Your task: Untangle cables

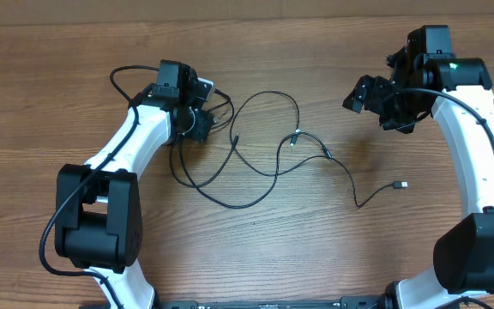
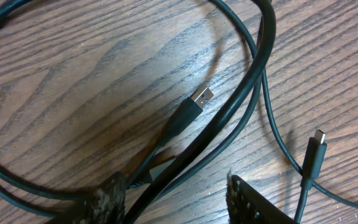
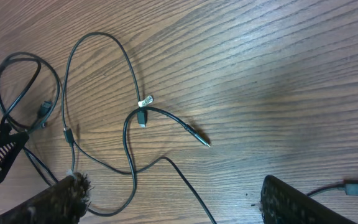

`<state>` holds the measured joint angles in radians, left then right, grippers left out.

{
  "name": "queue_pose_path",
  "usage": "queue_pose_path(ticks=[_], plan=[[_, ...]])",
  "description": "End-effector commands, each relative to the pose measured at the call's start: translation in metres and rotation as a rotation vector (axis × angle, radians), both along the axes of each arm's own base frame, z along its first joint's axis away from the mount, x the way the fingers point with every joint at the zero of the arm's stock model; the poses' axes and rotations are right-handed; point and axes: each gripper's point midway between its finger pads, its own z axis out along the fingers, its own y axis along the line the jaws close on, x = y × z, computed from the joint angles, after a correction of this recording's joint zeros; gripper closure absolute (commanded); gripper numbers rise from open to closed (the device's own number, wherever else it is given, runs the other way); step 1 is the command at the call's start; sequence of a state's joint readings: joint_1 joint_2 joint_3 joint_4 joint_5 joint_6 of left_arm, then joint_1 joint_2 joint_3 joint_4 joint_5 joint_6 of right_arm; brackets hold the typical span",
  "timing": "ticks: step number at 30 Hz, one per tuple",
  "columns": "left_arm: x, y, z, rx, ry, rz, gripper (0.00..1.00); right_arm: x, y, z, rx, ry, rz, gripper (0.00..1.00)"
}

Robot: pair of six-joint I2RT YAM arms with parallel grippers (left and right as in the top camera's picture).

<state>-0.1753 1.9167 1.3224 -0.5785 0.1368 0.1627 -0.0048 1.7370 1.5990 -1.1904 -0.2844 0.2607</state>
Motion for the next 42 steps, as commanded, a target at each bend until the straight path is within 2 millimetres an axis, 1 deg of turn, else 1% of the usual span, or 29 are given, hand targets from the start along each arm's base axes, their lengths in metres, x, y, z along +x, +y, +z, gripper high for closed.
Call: queue_pose_path(ticks=[1, 5, 9, 13, 14, 15, 16, 19, 20, 22, 23, 24, 27, 29, 30, 31, 32, 33, 34, 35, 38, 39, 41, 42], plan=[[-0.004, 0.001, -0.008, 0.004, 0.022, 0.013, 0.48, 0.004, 0.003, 0.021, 0.003, -0.064, 0.013, 0.13], [-0.005, 0.001, -0.008, -0.003, 0.032, 0.036, 0.48, 0.004, 0.003, 0.021, 0.003, -0.064, 0.013, 0.13], [-0.005, 0.001, -0.008, -0.01, 0.036, 0.055, 0.5, 0.004, 0.003, 0.021, 0.003, -0.065, 0.013, 0.13], [-0.005, 0.001, -0.009, -0.01, 0.036, 0.054, 0.57, 0.004, 0.003, 0.021, 0.003, -0.065, 0.013, 0.13], [-0.005, 0.001, -0.01, -0.008, 0.039, 0.055, 0.57, 0.004, 0.003, 0.021, 0.002, -0.065, 0.014, 0.13], [-0.005, 0.001, -0.013, -0.008, 0.045, 0.055, 0.54, 0.004, 0.003, 0.021, 0.002, -0.065, 0.014, 0.13], [-0.006, 0.001, -0.016, -0.007, 0.051, 0.055, 0.53, 0.004, 0.003, 0.021, 0.002, -0.065, 0.014, 0.13], [-0.009, 0.001, -0.026, -0.007, 0.081, 0.068, 0.55, 0.004, 0.003, 0.021, 0.002, -0.064, 0.014, 0.12], [-0.009, 0.002, -0.029, -0.008, 0.088, 0.076, 0.58, 0.004, 0.003, 0.021, 0.002, -0.064, 0.014, 0.12], [-0.009, 0.002, -0.029, -0.009, 0.087, 0.078, 0.67, 0.004, 0.003, 0.021, 0.002, -0.064, 0.014, 0.12], [-0.006, 0.001, -0.028, -0.012, 0.076, 0.079, 0.84, 0.004, 0.003, 0.021, 0.002, -0.065, 0.014, 0.12], [-0.005, 0.001, -0.027, -0.013, 0.07, 0.079, 0.96, 0.004, 0.003, 0.021, 0.002, -0.065, 0.014, 0.12], [-0.001, 0.001, -0.02, -0.02, 0.058, 0.092, 0.96, 0.004, 0.003, 0.021, 0.002, -0.065, 0.013, 0.12], [0.004, 0.0, -0.004, -0.023, 0.04, 0.093, 0.96, 0.004, 0.003, 0.021, 0.002, -0.065, 0.013, 0.12], [0.006, 0.0, 0.009, -0.027, 0.027, 0.092, 0.96, 0.004, 0.003, 0.021, 0.002, -0.065, 0.013, 0.12], [0.007, -0.001, 0.016, -0.028, 0.023, 0.092, 0.96, 0.004, 0.003, 0.021, 0.002, -0.065, 0.013, 0.12], [0.009, -0.001, 0.037, -0.033, 0.007, 0.092, 0.96, 0.004, 0.003, 0.021, 0.002, -0.065, 0.013, 0.12], [0.01, -0.001, 0.046, -0.035, -0.002, 0.092, 0.96, 0.004, 0.003, 0.021, 0.002, -0.066, 0.013, 0.12], [0.011, -0.001, 0.071, -0.044, -0.025, 0.101, 0.96, 0.005, 0.003, 0.021, 0.002, -0.069, 0.013, 0.12], [0.011, -0.001, 0.102, -0.058, -0.056, 0.115, 0.96, 0.006, 0.003, 0.022, 0.002, -0.072, 0.014, 0.1], [0.004, 0.001, 0.152, -0.074, -0.114, 0.122, 0.96, 0.005, 0.003, 0.022, 0.003, -0.071, 0.013, 0.09], [-0.003, 0.004, 0.18, -0.08, -0.151, 0.126, 0.96, 0.005, 0.003, 0.021, 0.002, -0.069, 0.014, 0.09], [-0.011, 0.01, 0.211, -0.091, -0.197, 0.135, 0.96, 0.005, 0.003, 0.021, 0.002, -0.069, 0.014, 0.09], [-0.018, 0.015, 0.234, -0.099, -0.235, 0.148, 0.96, 0.005, 0.003, 0.021, 0.002, -0.069, 0.014, 0.09]])
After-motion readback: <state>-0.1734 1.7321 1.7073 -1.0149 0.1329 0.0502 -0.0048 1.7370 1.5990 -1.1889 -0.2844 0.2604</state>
